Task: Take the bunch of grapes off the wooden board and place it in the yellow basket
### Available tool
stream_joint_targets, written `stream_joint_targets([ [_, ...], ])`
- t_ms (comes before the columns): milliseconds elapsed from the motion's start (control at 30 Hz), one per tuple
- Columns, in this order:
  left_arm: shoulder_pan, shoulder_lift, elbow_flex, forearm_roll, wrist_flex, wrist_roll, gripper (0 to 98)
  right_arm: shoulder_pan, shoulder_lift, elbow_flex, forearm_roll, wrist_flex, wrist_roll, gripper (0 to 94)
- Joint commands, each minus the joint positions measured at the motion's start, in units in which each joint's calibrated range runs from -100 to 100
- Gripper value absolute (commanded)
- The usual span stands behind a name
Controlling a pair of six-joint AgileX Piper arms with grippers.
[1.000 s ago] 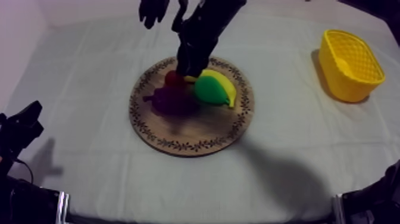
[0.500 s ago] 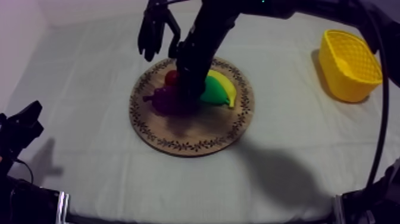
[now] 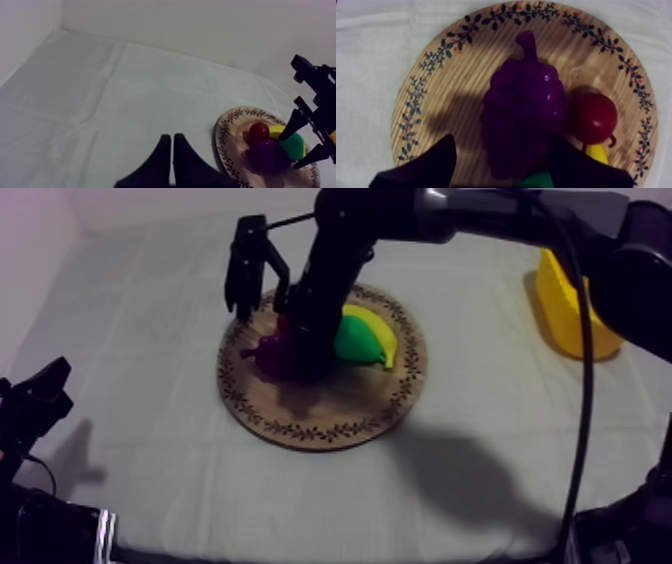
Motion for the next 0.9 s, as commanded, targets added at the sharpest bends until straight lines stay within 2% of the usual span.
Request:
stream_joint_targets([
  [0, -0.01, 0.00, -0.04, -0.04, -0.03, 0.00, 0.1, -0.03, 0.89, -0.63, -0.06, 0.05, 0.05, 52.4],
  [667, -0.01, 0.00, -0.04, -0.04, -0.03, 0.00, 0.1, -0.20, 7.26, -5.32, 0.51, -1.46, 0.68, 52.2],
  [867, -0.01, 0.00, -0.04, -0.04, -0.03, 0.00, 0.1, -0.26, 7.46, -6.14, 1.00, -1.54, 0.78, 45.6],
])
